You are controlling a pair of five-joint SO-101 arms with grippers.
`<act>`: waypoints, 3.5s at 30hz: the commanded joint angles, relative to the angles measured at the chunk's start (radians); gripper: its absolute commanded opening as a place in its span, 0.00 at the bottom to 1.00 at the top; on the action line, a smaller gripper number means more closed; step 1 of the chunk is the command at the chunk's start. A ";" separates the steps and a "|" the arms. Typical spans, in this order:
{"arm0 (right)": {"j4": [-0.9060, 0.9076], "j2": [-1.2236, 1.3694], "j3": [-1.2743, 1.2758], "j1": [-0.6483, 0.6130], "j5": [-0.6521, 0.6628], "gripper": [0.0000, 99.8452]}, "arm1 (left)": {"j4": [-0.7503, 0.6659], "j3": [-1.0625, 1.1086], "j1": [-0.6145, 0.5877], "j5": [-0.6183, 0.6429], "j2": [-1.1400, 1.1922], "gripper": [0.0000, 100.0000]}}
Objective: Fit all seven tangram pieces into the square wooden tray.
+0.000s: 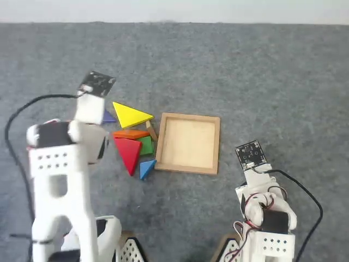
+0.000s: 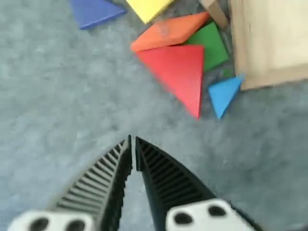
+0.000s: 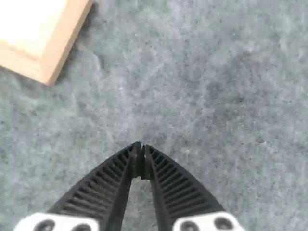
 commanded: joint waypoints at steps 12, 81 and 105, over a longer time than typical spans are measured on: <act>0.002 -0.016 0.017 -0.007 0.008 0.01 | -0.603 0.151 0.153 0.382 0.348 0.12; 0.002 -0.016 0.017 -0.008 0.008 0.01 | -0.419 0.018 0.014 0.635 0.750 0.33; 0.002 -0.016 0.017 -0.008 0.008 0.01 | -0.301 0.156 0.032 -0.008 0.209 0.32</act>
